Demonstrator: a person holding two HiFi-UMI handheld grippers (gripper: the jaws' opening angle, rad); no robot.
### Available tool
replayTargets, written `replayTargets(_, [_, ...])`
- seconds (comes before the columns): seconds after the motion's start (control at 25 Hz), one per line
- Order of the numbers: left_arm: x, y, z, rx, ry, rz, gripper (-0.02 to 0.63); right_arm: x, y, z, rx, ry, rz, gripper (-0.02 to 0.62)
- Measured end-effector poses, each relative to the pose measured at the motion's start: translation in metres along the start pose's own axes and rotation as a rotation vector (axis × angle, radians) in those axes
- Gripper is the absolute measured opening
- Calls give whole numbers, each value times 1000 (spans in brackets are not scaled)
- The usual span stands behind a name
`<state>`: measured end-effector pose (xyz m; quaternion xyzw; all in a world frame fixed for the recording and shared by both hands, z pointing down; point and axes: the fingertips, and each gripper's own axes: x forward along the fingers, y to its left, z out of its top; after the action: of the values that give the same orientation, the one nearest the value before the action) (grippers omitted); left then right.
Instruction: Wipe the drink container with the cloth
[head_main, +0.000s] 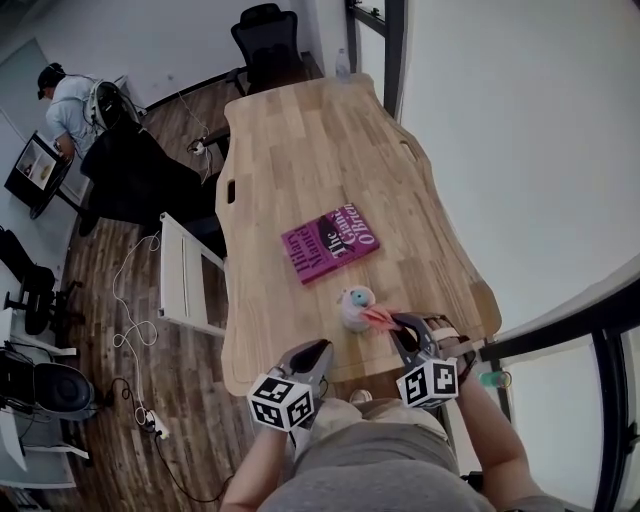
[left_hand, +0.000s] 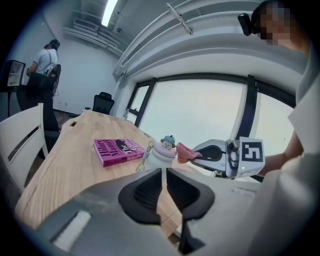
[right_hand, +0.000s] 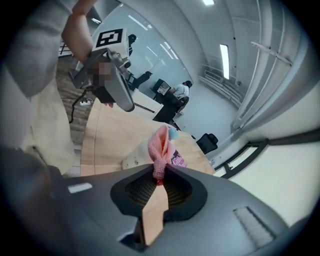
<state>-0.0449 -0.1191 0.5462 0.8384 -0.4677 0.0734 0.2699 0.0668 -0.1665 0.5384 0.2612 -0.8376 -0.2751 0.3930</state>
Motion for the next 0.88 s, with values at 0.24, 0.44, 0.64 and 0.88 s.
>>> replayTargets(0.24, [-4,16,1,-19,-21,84,2,11,8,3,-159,6,-12,37])
replayTargets(0.44, [-4,18,3,-28,-26,93,2,19,19,2,-225,-3,20,37])
replayTargets(0.64, [-4,18,1,-32,-16,93,2,27,33,-1,-285,0,68,37])
replayTargets(0.88, [-4,20,1,-30,-13,85,2,37,51,-10,-328,22,123,37])
